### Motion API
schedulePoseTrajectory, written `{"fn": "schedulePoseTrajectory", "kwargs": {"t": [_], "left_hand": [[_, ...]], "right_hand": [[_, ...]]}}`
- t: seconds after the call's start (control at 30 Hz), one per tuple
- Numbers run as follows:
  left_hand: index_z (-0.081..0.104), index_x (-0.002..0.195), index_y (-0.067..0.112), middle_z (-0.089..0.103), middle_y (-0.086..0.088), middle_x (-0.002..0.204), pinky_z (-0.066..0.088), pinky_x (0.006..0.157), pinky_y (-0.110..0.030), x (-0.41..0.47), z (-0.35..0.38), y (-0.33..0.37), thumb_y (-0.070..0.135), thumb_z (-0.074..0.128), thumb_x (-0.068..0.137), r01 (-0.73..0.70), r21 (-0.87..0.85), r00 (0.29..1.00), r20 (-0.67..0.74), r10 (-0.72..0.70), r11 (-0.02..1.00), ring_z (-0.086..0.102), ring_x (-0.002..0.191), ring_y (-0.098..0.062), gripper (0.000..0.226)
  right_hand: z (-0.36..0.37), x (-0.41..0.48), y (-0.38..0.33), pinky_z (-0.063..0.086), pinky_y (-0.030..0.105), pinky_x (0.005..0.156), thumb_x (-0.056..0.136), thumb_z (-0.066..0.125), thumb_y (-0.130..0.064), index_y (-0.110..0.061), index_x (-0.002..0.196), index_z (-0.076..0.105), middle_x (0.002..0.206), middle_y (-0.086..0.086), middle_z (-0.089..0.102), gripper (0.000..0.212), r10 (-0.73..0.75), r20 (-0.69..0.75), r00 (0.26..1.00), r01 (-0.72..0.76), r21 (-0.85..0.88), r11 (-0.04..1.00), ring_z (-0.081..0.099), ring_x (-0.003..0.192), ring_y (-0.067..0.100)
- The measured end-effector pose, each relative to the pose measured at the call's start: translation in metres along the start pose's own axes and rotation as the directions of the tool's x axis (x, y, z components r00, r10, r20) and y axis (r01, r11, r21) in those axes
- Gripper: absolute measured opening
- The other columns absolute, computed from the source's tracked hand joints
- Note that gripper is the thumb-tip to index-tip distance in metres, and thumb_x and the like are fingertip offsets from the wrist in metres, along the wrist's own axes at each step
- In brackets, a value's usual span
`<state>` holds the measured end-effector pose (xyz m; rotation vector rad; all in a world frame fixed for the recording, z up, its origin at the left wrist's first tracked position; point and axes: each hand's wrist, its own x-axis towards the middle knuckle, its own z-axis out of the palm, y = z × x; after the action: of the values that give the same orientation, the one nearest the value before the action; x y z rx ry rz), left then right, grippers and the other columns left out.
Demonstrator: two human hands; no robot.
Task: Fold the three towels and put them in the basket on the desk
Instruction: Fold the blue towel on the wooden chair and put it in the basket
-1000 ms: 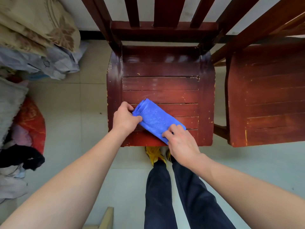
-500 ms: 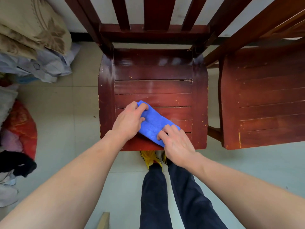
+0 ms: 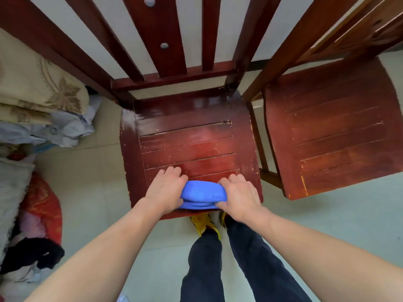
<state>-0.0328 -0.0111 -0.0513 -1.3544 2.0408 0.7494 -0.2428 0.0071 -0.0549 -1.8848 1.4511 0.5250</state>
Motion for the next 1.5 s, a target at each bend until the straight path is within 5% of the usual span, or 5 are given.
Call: {"fn": "schedulePoseTrajectory", "kwargs": {"t": [0.27,0.67,0.9,1.07,1.5], "left_hand": [[0.038,0.088,0.022,0.06,-0.003,0.093,0.031,0.068,-0.034,-0.063,-0.057,0.043,0.02,0.059,0.069,-0.146,-0.159,0.981,-0.147,0.123,0.976,0.056,0.088,-0.03,0.028],[0.052,0.102,0.021,0.058,-0.001,0.091,0.046,0.068,-0.039,-0.148,-0.187,0.133,0.027,0.064,0.075,-0.47,0.298,0.792,-0.272,0.546,0.831,0.059,0.084,-0.028,0.03],[0.055,0.096,0.018,0.057,-0.001,0.086,0.049,0.06,-0.037,-0.211,-0.216,0.271,0.02,0.068,0.061,-0.64,0.557,0.582,-0.1,0.807,0.529,0.061,0.075,-0.027,0.038],[0.05,0.115,0.014,0.056,-0.005,0.11,0.042,0.081,-0.039,-0.258,-0.202,0.384,0.014,0.058,0.077,-0.697,0.639,0.422,-0.003,0.907,0.326,0.055,0.101,-0.03,0.039],[0.04,0.13,0.016,0.052,-0.003,0.124,0.037,0.091,-0.033,-0.442,-0.014,0.697,0.018,0.05,0.084,-0.75,0.643,0.042,0.279,0.959,-0.154,0.05,0.112,-0.026,0.047]], "right_hand": [[-0.065,-0.082,0.021,0.028,0.032,0.061,0.066,0.061,-0.012,-0.016,0.091,0.054,0.078,0.0,0.062,0.026,-0.078,-0.259,0.963,0.11,0.11,0.988,0.058,0.072,0.031],[-0.11,-0.281,0.008,0.046,0.033,0.068,0.059,0.069,-0.024,-0.024,0.109,0.063,0.091,-0.005,0.069,0.05,0.333,-0.571,0.75,-0.248,0.224,0.943,0.066,0.085,0.023],[-0.075,-0.441,0.036,0.051,0.031,0.062,0.051,0.076,-0.024,-0.024,0.101,0.063,0.087,-0.006,0.068,0.052,0.562,-0.666,0.49,-0.418,0.387,0.822,0.066,0.077,0.021],[-0.02,-0.547,0.051,0.049,0.032,0.066,0.058,0.075,-0.025,-0.026,0.102,0.06,0.088,-0.008,0.067,0.046,0.727,-0.615,0.304,-0.506,0.542,0.671,0.064,0.08,0.02],[0.205,-0.865,0.067,0.04,0.031,0.09,0.077,0.061,-0.021,-0.026,0.119,0.055,0.116,-0.008,0.062,0.043,0.932,-0.343,-0.116,-0.586,0.781,0.214,0.056,0.109,0.018]]}}
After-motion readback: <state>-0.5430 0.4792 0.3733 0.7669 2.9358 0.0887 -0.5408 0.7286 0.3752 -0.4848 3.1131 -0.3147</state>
